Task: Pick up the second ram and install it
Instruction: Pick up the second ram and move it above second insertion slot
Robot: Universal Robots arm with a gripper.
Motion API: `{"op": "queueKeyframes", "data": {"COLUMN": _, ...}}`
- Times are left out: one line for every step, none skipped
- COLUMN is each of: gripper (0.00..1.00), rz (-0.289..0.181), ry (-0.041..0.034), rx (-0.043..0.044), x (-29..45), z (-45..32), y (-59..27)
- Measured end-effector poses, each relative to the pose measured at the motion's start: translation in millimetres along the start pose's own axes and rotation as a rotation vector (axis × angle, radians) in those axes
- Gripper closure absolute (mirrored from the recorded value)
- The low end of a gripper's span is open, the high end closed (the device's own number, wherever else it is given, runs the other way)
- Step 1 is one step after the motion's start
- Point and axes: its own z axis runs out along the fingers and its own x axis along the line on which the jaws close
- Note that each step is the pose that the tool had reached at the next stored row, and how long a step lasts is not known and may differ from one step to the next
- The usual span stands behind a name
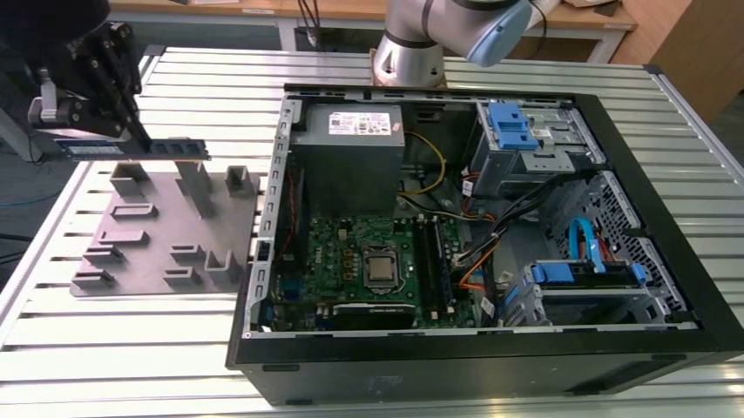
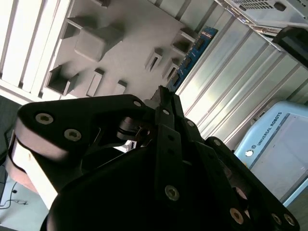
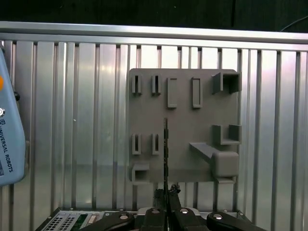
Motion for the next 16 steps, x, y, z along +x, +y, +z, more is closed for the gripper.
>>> {"op": "queueKeyframes", "data": {"gripper": 0.86, "rz": 0.000, "ry": 0.0000, "rx": 0.0000, "x": 0.0, "z": 0.0, "y": -2.3}}
{"op": "queueKeyframes", "data": {"gripper": 0.86, "rz": 0.000, "ry": 0.0001, "rx": -0.0001, "x": 0.0, "z": 0.1, "y": -4.5}}
{"op": "queueKeyframes", "data": {"gripper": 0.86, "rz": 0.000, "ry": 0.0000, "rx": 0.0000, "x": 0.0, "z": 0.2, "y": -7.1}}
{"op": "queueKeyframes", "data": {"gripper": 0.86, "rz": 0.000, "ry": 0.0000, "rx": -0.0001, "x": 0.0, "z": 0.2, "y": -9.5}}
{"op": "queueKeyframes", "data": {"gripper": 0.86, "rz": 0.000, "ry": 0.0001, "rx": -0.0003, "x": -0.1, "z": 0.2, "y": -12.0}}
{"op": "queueKeyframes", "data": {"gripper": 0.86, "rz": 0.000, "ry": 0.0001, "rx": -0.0004, "x": -0.1, "z": 0.2, "y": -14.7}}
{"op": "queueKeyframes", "data": {"gripper": 0.86, "rz": 0.000, "ry": 0.0001, "rx": -0.0004, "x": -0.1, "z": 0.3, "y": -17.5}}
{"op": "queueKeyframes", "data": {"gripper": 0.86, "rz": 0.000, "ry": 0.0000, "rx": -0.0005, "x": -0.2, "z": 0.4, "y": -20.3}}
{"op": "queueKeyframes", "data": {"gripper": 0.86, "rz": 0.000, "ry": 0.0000, "rx": -0.0006, "x": -0.2, "z": 0.5, "y": -23.3}}
{"op": "queueKeyframes", "data": {"gripper": 0.86, "rz": 0.000, "ry": 0.0000, "rx": -0.0007, "x": -0.2, "z": 0.6, "y": -26.2}}
{"op": "queueKeyframes", "data": {"gripper": 0.86, "rz": 0.000, "ry": 0.0000, "rx": -0.0008, "x": -0.2, "z": 0.6, "y": -29.0}}
{"op": "queueKeyframes", "data": {"gripper": 0.86, "rz": 0.000, "ry": 0.0000, "rx": -0.0009, "x": -0.2, "z": 0.7, "y": -31.9}}
{"op": "queueKeyframes", "data": {"gripper": 0.86, "rz": 0.000, "ry": 0.0000, "rx": -0.0010, "x": -0.2, "z": 0.7, "y": -34.5}}
{"op": "queueKeyframes", "data": {"gripper": 0.86, "rz": 0.000, "ry": 0.0000, "rx": -0.0012, "x": -0.2, "z": 0.8, "y": -37.3}}
{"op": "queueKeyframes", "data": {"gripper": 0.86, "rz": 0.000, "ry": 0.0000, "rx": -0.0012, "x": -0.2, "z": 0.8, "y": -40.1}}
{"op": "queueKeyframes", "data": {"gripper": 0.86, "rz": 0.000, "ry": 0.0000, "rx": -0.0013, "x": -0.2, "z": 0.9, "y": -42.9}}
